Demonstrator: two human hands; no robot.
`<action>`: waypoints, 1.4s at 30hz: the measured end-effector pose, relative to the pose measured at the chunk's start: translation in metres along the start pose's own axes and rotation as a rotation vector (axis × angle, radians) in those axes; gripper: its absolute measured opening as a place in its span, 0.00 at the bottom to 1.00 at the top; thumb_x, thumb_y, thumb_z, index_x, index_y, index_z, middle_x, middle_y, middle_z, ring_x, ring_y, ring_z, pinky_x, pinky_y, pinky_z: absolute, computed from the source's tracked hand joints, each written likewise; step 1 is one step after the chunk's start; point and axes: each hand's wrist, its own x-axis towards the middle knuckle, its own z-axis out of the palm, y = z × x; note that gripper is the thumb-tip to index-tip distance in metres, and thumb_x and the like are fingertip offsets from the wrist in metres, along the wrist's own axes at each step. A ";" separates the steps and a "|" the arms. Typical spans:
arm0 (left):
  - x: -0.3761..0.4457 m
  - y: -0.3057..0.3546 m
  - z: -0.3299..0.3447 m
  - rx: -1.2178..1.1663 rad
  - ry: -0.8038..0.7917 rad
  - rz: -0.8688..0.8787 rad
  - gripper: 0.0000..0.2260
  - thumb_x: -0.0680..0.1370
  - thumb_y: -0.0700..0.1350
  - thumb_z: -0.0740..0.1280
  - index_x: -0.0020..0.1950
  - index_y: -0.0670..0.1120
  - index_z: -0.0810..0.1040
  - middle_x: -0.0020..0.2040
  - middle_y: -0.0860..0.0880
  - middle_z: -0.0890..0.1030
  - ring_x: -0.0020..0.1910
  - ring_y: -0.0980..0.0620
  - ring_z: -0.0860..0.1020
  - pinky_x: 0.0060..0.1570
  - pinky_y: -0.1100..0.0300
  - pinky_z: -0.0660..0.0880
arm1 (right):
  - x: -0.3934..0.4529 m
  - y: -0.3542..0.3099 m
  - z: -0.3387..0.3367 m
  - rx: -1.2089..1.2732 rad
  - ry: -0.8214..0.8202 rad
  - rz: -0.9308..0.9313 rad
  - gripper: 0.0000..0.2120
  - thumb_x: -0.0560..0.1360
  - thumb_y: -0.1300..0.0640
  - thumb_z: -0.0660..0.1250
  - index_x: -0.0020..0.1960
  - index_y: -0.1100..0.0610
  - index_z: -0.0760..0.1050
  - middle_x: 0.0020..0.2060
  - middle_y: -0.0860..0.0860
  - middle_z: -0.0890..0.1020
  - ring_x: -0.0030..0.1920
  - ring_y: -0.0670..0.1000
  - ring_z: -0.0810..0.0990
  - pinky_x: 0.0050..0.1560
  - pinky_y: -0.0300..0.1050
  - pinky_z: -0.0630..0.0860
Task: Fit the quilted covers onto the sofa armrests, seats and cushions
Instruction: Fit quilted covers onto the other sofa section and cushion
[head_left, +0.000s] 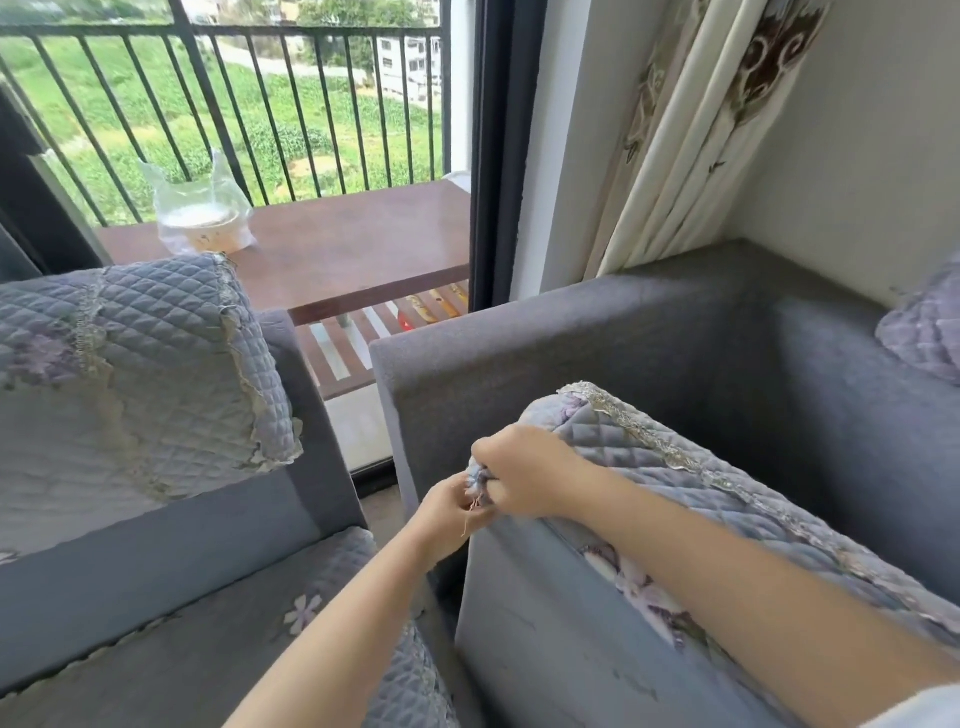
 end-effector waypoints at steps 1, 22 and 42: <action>-0.002 -0.002 -0.001 -0.037 0.006 -0.013 0.08 0.69 0.38 0.69 0.43 0.49 0.75 0.39 0.52 0.77 0.41 0.57 0.74 0.41 0.72 0.71 | -0.001 0.004 0.000 0.079 0.040 0.009 0.07 0.75 0.56 0.60 0.48 0.59 0.74 0.49 0.57 0.80 0.47 0.55 0.75 0.41 0.42 0.63; 0.038 0.026 -0.006 0.501 0.224 0.063 0.12 0.72 0.30 0.62 0.39 0.47 0.73 0.39 0.46 0.77 0.41 0.49 0.72 0.47 0.47 0.78 | -0.050 0.149 -0.014 0.565 -0.147 0.764 0.29 0.80 0.41 0.44 0.71 0.59 0.61 0.71 0.57 0.65 0.69 0.56 0.65 0.66 0.49 0.62; -0.004 0.069 -0.040 1.208 -0.356 -0.096 0.21 0.74 0.31 0.54 0.61 0.46 0.76 0.57 0.50 0.79 0.50 0.51 0.74 0.49 0.60 0.71 | 0.025 0.124 0.016 0.826 -0.041 0.334 0.16 0.71 0.71 0.63 0.29 0.57 0.65 0.27 0.48 0.68 0.30 0.43 0.64 0.29 0.33 0.62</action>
